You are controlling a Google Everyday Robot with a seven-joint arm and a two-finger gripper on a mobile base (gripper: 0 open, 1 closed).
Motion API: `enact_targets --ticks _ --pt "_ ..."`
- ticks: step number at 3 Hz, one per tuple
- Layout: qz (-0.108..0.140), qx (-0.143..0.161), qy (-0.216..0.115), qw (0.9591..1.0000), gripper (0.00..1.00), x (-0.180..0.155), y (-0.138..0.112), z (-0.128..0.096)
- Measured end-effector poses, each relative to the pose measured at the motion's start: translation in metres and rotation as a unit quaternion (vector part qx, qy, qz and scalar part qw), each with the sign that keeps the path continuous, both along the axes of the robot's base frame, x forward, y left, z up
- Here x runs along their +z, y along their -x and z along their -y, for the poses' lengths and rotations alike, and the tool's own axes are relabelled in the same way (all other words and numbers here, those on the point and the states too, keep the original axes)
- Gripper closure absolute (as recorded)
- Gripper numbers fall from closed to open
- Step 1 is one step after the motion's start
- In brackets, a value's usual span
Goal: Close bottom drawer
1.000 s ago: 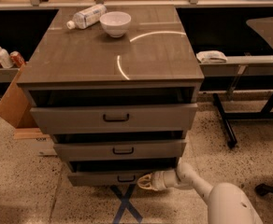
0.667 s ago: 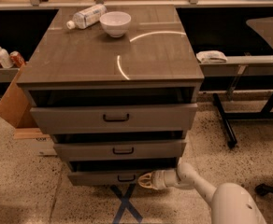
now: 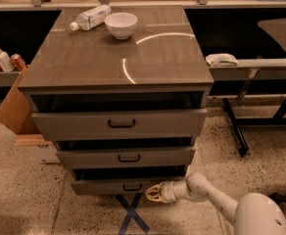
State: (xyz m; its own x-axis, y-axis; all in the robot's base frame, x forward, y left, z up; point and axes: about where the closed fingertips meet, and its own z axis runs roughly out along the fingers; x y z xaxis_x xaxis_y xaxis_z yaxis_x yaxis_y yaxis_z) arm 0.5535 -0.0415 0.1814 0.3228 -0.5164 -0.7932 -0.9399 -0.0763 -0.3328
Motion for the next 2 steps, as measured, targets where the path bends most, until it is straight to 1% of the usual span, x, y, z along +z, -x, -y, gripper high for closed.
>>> enact_targets --ticks 1,2 --pt "-0.009 0.021 0.001 0.9997 1.0 0.024 0.041 0.002" --pt "-0.022 0.036 -0.005 0.9991 1.0 0.038 0.067 0.002"
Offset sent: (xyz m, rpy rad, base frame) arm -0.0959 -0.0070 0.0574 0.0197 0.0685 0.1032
